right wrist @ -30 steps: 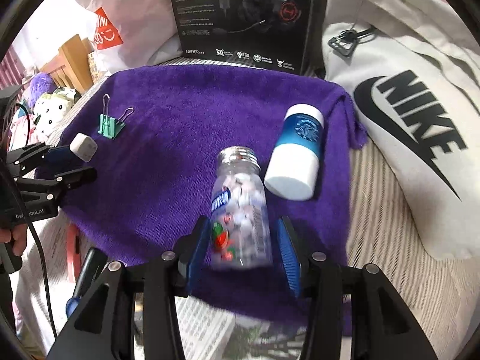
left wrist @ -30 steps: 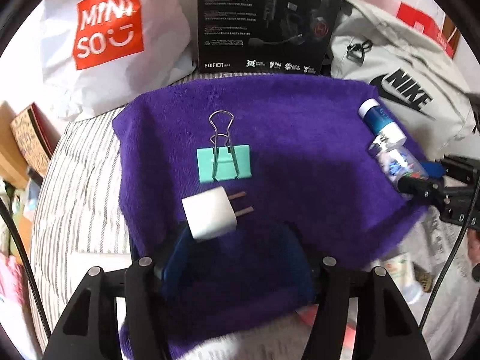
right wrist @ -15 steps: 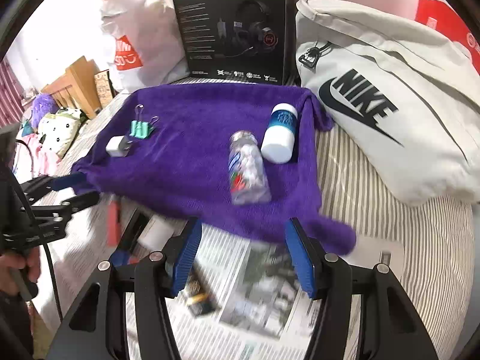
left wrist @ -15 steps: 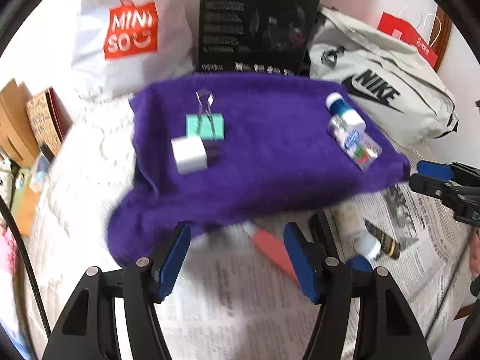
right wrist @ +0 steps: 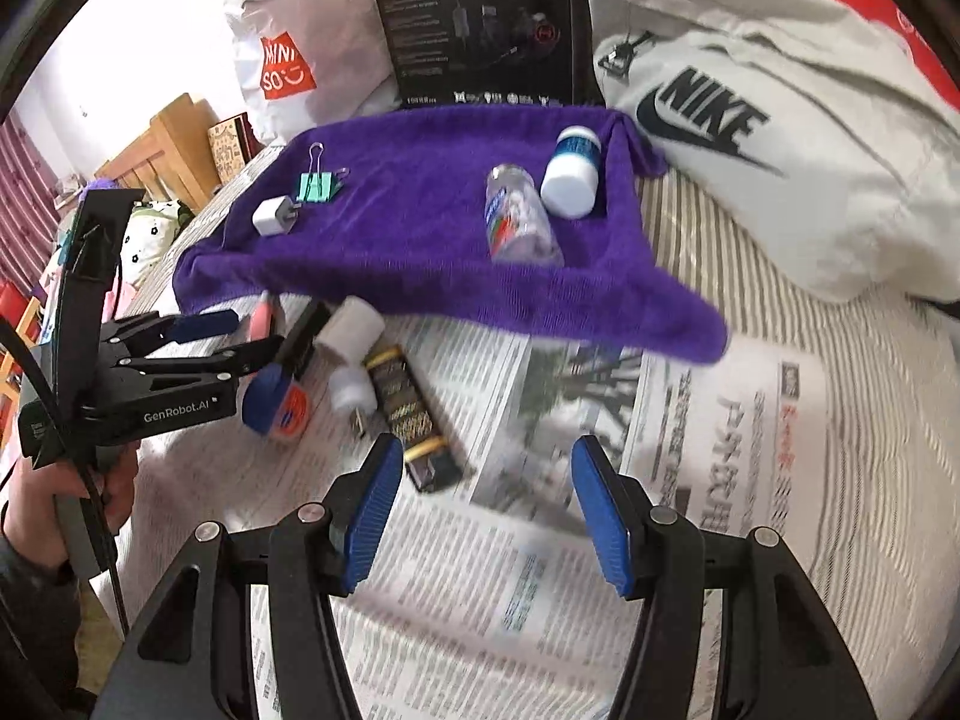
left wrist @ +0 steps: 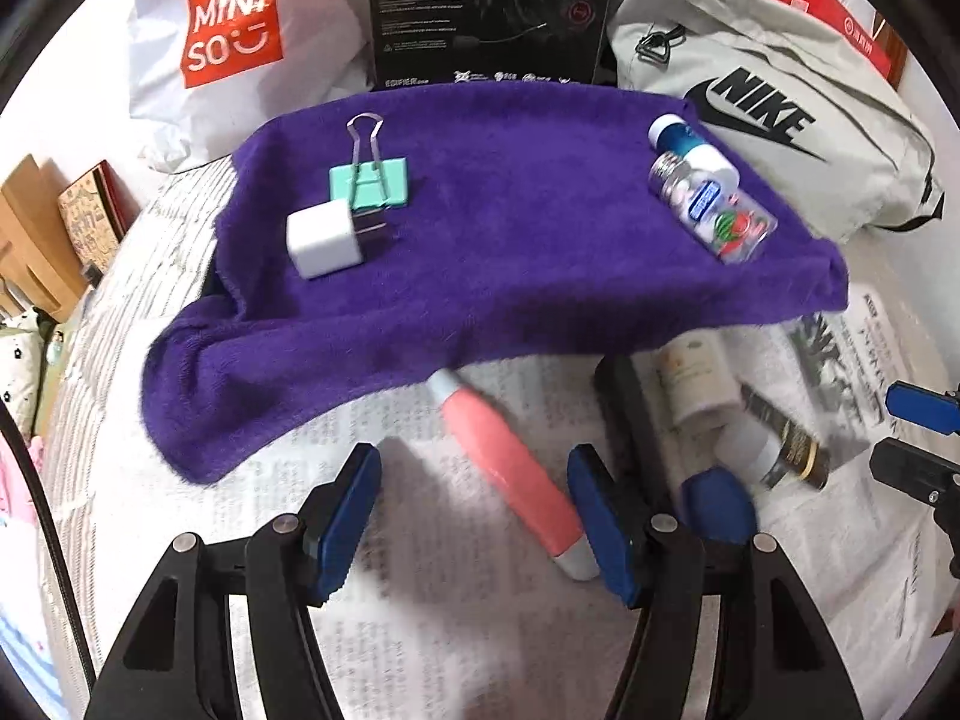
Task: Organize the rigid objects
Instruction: 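Grasp the pink tube with the left tool while the right tool grasps the black-gold box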
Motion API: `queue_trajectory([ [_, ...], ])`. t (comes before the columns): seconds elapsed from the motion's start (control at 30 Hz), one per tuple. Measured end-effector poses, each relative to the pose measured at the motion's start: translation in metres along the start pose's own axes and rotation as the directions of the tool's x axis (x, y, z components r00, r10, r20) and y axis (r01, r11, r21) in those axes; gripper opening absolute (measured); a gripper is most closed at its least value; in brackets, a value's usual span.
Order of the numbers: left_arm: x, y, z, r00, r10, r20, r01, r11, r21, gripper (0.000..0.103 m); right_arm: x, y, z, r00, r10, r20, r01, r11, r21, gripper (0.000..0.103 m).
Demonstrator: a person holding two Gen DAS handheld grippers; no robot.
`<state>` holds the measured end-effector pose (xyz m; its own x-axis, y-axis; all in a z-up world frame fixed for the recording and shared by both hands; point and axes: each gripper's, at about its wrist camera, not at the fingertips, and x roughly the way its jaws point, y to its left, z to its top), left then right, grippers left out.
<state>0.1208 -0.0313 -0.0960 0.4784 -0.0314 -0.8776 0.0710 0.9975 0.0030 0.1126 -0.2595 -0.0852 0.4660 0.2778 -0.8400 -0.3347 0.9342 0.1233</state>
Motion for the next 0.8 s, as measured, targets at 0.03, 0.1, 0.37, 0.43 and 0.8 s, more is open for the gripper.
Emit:
queue_trajectory([
  [0.03,-0.002,0.003,-0.002,1.0,0.001,-0.002,-0.001,1.0,0.0,0.063,0.002,0.0,-0.003,1.0,0.004,-0.003,-0.004,1.0,0.003,0.058],
  [0.1,-0.005,0.011,-0.007,1.0,0.006,-0.001,-0.006,1.0,0.001,0.063,0.007,0.0,-0.008,1.0,0.011,-0.013,-0.011,1.0,0.007,0.058],
  [0.37,-0.007,0.009,-0.01,0.999,-0.014,0.035,0.012,0.999,0.051,0.051,0.016,0.008,-0.008,1.0,0.02,-0.014,-0.02,1.0,-0.015,0.058],
  [0.43,-0.007,0.005,-0.007,0.999,-0.027,0.036,0.025,0.998,0.061,0.04,0.019,0.01,-0.006,1.0,0.02,-0.015,-0.021,0.999,-0.03,0.058],
  [0.8,-0.008,0.002,-0.002,0.997,-0.073,0.034,0.07,0.994,0.082,0.018,0.047,0.03,0.008,0.999,-0.008,-0.041,0.0,0.983,-0.182,0.039],
])
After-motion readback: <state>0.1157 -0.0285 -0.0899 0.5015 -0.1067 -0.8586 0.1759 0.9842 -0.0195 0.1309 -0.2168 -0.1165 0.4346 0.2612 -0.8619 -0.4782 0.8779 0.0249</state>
